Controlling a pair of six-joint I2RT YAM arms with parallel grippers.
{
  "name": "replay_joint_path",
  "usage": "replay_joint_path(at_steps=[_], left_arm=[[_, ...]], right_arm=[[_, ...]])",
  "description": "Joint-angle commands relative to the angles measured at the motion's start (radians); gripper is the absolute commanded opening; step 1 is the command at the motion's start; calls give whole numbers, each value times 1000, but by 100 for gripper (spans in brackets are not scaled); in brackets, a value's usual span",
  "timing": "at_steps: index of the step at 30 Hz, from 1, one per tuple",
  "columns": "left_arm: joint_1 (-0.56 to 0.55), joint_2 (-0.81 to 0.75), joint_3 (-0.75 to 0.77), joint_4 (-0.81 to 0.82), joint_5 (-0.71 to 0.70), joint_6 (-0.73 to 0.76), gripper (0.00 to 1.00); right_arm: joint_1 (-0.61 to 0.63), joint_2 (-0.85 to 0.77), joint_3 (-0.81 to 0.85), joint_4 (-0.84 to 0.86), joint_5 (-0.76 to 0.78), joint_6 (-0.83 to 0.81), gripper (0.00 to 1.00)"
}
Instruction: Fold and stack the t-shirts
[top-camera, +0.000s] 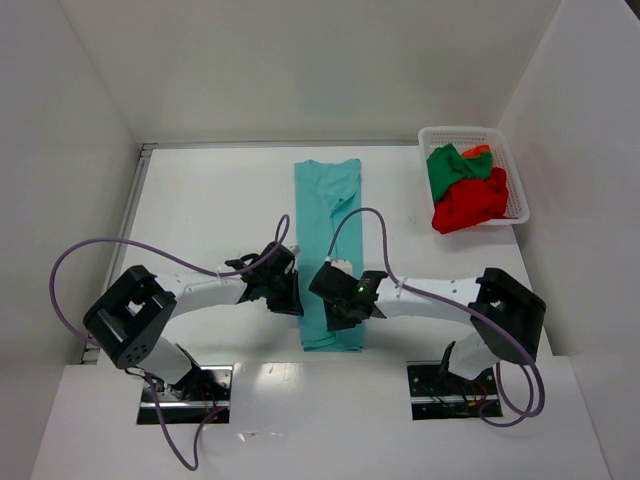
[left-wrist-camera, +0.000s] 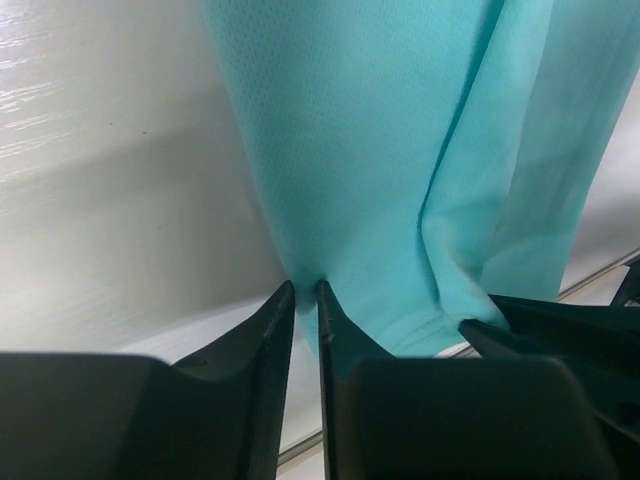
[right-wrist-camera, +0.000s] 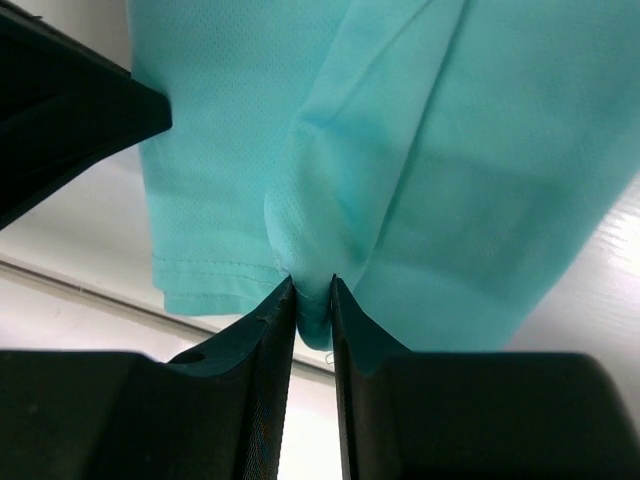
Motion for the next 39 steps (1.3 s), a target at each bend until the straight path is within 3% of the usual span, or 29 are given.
replay_joint_path(at_steps=[1,9,12,17,22,25,27,32,36,39], left_arm=[[-4,10,-7,18,3,-1,20],[-4,1,-16,9,3,-1,16],[-4,1,-16,9,3,8,14],[-4,1,-16,9,3,8,14],[-4,-10,-16,-9,3,17,14],[-4,-37,-16,-20,3,17,19],[-4,-74,-7,-31,14,17,27],[-4,-191,2,-86,14,8,43],[-4,-316,-43,-100,5,-40,49],[-4,-366,-88,-74,17,-64,52]], right_arm=[[10,-80,-17,-29,52,40,26],[10,-187,-110,-47,43,103,26],[10,-223,-147,-47,20,127,33],[10,-275,-170,-73,-5,158,33],[10,-315,-140,-142,33,167,46],[10,-333,-107,-143,47,167,50],[10,-333,-107,-124,47,156,50],[10,-295,-116,-61,38,147,44],[10,-243,-106,-29,29,121,36],[10,-218,-78,-20,50,98,36]])
